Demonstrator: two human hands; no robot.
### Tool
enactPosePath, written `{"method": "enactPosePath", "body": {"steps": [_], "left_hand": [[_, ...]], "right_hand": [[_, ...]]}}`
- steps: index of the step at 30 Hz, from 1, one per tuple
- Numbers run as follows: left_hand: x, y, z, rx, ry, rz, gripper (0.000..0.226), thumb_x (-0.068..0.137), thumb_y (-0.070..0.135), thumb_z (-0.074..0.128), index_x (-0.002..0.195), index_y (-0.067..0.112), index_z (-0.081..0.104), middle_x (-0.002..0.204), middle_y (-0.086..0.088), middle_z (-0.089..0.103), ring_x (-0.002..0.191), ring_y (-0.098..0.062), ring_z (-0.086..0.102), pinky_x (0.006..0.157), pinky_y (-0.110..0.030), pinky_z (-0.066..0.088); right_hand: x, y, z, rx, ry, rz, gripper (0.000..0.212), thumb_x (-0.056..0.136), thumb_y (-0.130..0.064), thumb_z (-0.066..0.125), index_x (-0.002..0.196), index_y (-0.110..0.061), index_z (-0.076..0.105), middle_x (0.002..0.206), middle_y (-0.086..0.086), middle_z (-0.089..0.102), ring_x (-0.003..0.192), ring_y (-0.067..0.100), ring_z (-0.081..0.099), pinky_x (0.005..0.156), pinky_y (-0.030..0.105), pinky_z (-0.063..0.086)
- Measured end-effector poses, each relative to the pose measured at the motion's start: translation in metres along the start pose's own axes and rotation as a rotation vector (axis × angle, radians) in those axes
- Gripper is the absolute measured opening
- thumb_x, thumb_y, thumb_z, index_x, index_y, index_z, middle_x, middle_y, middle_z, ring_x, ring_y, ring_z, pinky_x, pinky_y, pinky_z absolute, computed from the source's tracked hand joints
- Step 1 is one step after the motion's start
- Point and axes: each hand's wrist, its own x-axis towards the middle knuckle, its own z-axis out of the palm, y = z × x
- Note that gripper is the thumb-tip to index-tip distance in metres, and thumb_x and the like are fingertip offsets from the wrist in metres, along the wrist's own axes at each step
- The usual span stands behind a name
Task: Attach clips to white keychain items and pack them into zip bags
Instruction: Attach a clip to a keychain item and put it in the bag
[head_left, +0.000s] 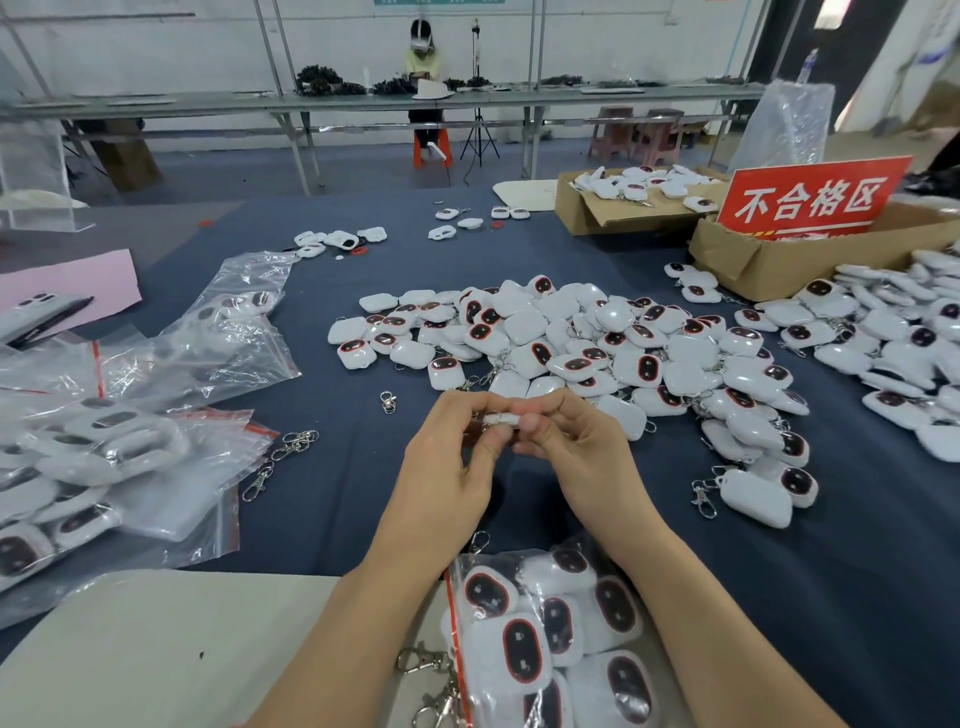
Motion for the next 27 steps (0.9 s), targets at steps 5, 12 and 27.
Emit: {"method": "enactPosePath", "body": {"steps": [5,12,27], "left_hand": [[0.000,-0.002,-0.001,0.029,-0.025,0.010,0.018,0.098,0.021,0.065,0.111,0.034,0.062,0.110,0.018,0.063,0.107,-0.005,0.063,0.090,-0.019,0.051],[-0.004,0.004,-0.009,0.067,0.003,-0.057,0.008,0.099,0.034,0.063,0.106,0.037,0.065,0.102,0.024,0.069,0.099,0.001,0.066,0.083,-0.016,0.051],[-0.096,0.026,-0.096,-0.351,0.221,-0.712,0.010,0.096,0.009,0.065,0.093,0.000,0.068,0.068,-0.017,0.068,0.053,-0.021,0.061,0.051,-0.028,0.053]], "right_hand": [[0.001,-0.001,-0.002,-0.072,0.005,0.043,0.018,0.100,-0.008,0.057,0.099,-0.018,0.072,0.101,-0.006,0.078,0.098,0.012,0.072,0.085,0.025,0.058],[-0.003,-0.019,0.002,-0.298,-0.017,0.039,0.013,0.101,-0.024,0.058,0.098,-0.032,0.068,0.092,-0.018,0.073,0.085,0.006,0.069,0.080,0.017,0.053],[-0.054,-0.084,0.021,-1.006,-0.698,-0.028,0.044,0.098,-0.006,0.046,0.113,-0.041,0.067,0.122,-0.015,0.060,0.112,0.004,0.052,0.097,0.026,0.041]]}}
